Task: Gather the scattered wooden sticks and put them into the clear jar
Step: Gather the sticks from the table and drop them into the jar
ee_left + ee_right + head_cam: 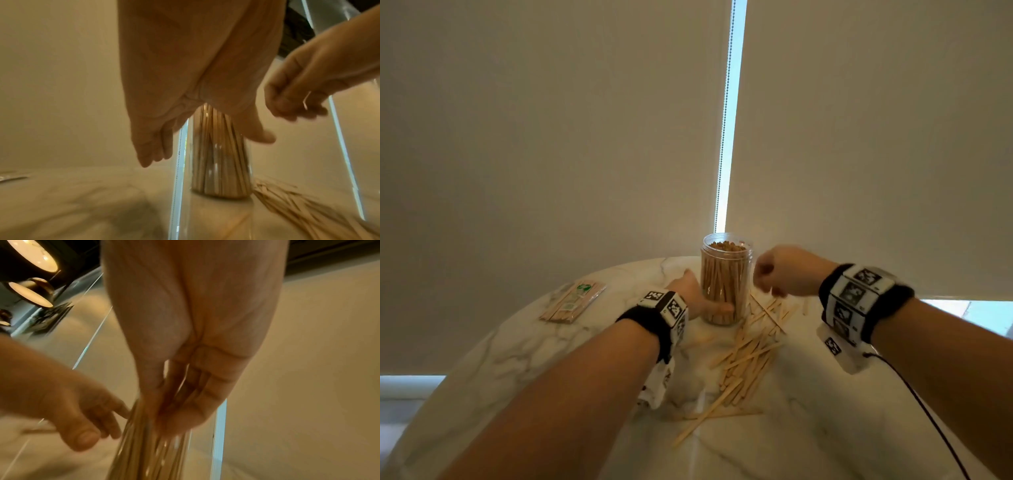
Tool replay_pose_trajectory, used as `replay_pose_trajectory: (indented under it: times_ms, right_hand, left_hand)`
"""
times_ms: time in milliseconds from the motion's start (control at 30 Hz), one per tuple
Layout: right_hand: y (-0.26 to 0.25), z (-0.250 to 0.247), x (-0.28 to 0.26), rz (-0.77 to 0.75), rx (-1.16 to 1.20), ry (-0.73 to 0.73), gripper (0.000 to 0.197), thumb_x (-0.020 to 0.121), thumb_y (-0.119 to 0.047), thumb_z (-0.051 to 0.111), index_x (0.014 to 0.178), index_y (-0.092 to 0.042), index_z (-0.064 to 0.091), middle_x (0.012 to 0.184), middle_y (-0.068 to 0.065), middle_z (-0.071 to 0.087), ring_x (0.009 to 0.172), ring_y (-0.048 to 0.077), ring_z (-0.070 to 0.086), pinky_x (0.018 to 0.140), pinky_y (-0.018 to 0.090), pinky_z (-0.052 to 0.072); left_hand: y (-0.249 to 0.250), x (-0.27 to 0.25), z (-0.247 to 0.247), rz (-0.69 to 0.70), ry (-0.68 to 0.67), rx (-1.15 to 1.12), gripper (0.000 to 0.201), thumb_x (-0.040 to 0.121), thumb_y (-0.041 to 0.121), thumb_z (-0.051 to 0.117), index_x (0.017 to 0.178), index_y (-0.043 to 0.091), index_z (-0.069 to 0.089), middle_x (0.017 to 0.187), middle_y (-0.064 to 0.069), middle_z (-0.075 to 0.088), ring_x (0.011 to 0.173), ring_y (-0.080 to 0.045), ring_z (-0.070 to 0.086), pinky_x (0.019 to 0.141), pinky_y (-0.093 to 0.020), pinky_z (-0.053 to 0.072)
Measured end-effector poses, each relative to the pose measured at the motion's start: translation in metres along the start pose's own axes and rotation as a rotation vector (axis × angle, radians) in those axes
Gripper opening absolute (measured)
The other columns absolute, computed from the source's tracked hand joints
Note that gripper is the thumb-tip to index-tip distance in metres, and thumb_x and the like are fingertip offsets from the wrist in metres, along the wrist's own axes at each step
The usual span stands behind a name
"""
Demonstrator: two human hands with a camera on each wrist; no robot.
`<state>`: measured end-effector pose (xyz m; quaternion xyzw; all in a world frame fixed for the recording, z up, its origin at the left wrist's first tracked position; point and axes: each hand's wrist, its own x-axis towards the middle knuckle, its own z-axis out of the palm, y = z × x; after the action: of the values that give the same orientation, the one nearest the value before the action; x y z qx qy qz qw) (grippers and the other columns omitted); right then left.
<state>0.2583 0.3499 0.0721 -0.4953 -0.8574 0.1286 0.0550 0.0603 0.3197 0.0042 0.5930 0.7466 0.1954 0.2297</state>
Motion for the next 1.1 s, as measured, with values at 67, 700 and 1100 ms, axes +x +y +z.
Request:
replay_pose_trajectory:
  times_ms: [67,700,1100]
  right_hand:
    - [0.004,0.025,-0.014,-0.038,-0.204,-0.232,0.039,0.093,-0.014,0.064,0.129,-0.027,0.061,0.123,-0.003,0.066,0.105,0.014,0.063,0.088,0.027,0.052]
    - [-0.029,0.105,-0.068,-0.392,-0.483,-0.130,0.026,0.099,-0.014,0.050,0.122,-0.014,0.062,0.113,0.006,0.058,0.099,0.028,0.060,0.078,0.034,0.045]
    - [-0.008,0.079,-0.114,-0.215,-0.367,0.085,0.021,0.100,-0.019,0.051,0.111,-0.019,0.069,0.098,0.001,0.068,0.091,0.020,0.063,0.076,0.028,0.047]
  left_hand:
    - [-0.017,-0.013,-0.001,-0.019,-0.042,0.272,0.095,0.070,0.069,0.073,0.138,0.008,0.049,0.133,-0.008,0.060,0.119,-0.025,0.058,0.096,-0.036,0.047]
    - [-0.039,-0.146,0.045,0.241,-0.035,0.569,0.027,0.099,0.020,0.052,0.125,0.013,0.052,0.123,-0.011,0.052,0.111,-0.031,0.055,0.093,-0.040,0.047]
    - [-0.029,-0.178,0.038,0.118,-0.100,0.596,0.034,0.098,0.007,0.041,0.132,0.003,0.037,0.132,-0.019,0.044,0.116,-0.037,0.051,0.095,-0.041,0.042]
